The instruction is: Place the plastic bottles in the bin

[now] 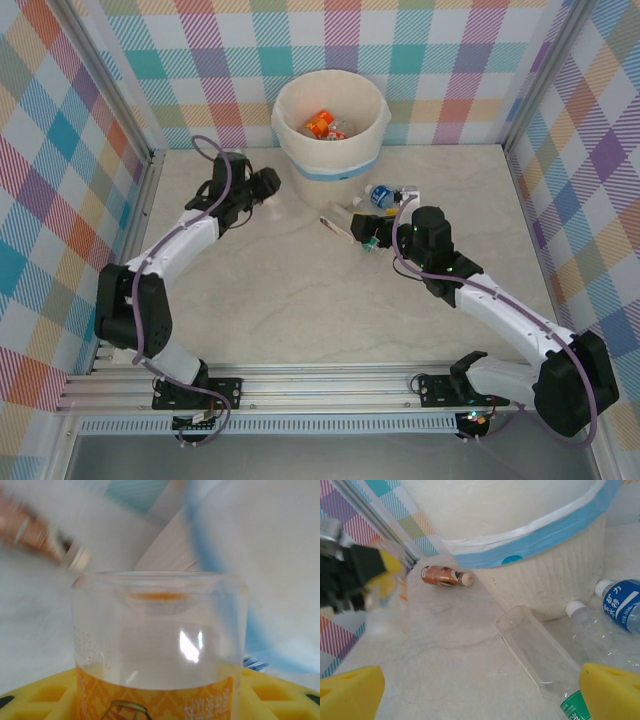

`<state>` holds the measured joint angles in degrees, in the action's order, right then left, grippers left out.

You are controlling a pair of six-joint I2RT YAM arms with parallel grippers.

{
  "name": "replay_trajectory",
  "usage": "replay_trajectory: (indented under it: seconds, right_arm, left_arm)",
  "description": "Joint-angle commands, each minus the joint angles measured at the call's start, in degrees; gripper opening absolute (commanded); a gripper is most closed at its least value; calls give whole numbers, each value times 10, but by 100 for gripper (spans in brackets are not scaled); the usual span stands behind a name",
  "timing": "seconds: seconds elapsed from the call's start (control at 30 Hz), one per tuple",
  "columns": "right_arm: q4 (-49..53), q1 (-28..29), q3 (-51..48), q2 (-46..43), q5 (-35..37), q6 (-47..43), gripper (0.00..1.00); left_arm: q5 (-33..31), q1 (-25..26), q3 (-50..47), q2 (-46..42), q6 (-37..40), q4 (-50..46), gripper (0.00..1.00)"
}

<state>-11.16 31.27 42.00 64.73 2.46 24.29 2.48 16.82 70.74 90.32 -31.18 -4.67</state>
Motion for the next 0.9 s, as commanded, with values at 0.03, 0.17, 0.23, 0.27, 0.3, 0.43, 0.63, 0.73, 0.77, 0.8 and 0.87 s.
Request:
replay_trajectory:
  seconds: [0.03,0.17,0.23,0.27,0.3,0.43,0.63,0.73,0.77,0.8,0.87]
  right_arm:
    - [-33,0,-5,-16,20,28,100]
    - [-30,0,-6,-19,19,33,100]
    - [-28,0,-6,-20,18,33,99]
    - [-27,0,-6,-21,18,33,100]
    - [-25,0,-5,-22,18,31,100]
    - [-10,0,-2,-30,19,21,100]
    - [-5,0,-21,-49,34,26,100]
    - [-7,0,-25,-51,39,33,100]
    - [-6,1,-25,-51,38,35,100]
    - [-5,0,-24,-53,36,35,100]
    - [-2,0,-25,-56,38,32,100]
  left_arm:
    - [9,11,44,-20,39,151,42]
    - [7,20,82,-6,34,256,42]
    - [6,20,112,10,22,275,41]
    - [6,20,126,19,18,283,41]
    - [4,21,141,29,18,289,41]
    - [-22,28,194,77,27,296,41]
    - [-46,37,268,143,74,263,42]
    - [-53,40,331,193,75,231,43]
    - [-56,41,365,213,77,200,45]
    - [-61,43,400,232,77,165,48]
    - [-64,47,464,260,78,93,57]
